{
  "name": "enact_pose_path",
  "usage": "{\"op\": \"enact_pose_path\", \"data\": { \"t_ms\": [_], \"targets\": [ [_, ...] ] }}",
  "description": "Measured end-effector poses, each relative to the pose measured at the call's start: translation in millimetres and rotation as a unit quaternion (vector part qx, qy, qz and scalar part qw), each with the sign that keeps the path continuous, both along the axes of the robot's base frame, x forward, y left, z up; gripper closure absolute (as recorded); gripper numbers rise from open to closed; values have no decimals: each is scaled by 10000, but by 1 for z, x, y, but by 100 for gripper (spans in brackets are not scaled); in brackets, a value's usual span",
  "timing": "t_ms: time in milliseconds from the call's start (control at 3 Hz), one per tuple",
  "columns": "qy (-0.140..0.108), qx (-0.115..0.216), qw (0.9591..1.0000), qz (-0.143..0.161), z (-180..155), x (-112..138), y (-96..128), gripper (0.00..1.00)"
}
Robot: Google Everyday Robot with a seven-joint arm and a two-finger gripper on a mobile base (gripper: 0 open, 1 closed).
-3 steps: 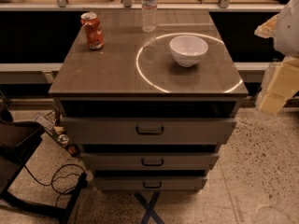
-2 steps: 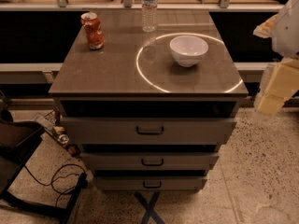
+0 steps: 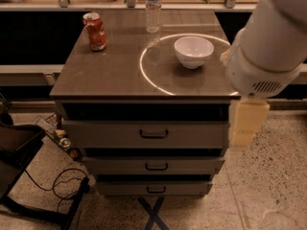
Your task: Open top drawer
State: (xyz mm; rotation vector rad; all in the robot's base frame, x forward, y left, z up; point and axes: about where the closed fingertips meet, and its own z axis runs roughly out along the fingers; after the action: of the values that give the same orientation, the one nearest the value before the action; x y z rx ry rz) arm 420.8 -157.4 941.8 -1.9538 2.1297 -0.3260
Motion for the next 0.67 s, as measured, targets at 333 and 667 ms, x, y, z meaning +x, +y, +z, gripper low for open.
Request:
{"op": "enact_pose_path", "data": {
  "t_ms": [333,667],
  "targets": [
    [178,-228,9994,176,-40,-13,30,0],
    [373,-61,9990,244,-84,-16,59,0]
  ]
}}
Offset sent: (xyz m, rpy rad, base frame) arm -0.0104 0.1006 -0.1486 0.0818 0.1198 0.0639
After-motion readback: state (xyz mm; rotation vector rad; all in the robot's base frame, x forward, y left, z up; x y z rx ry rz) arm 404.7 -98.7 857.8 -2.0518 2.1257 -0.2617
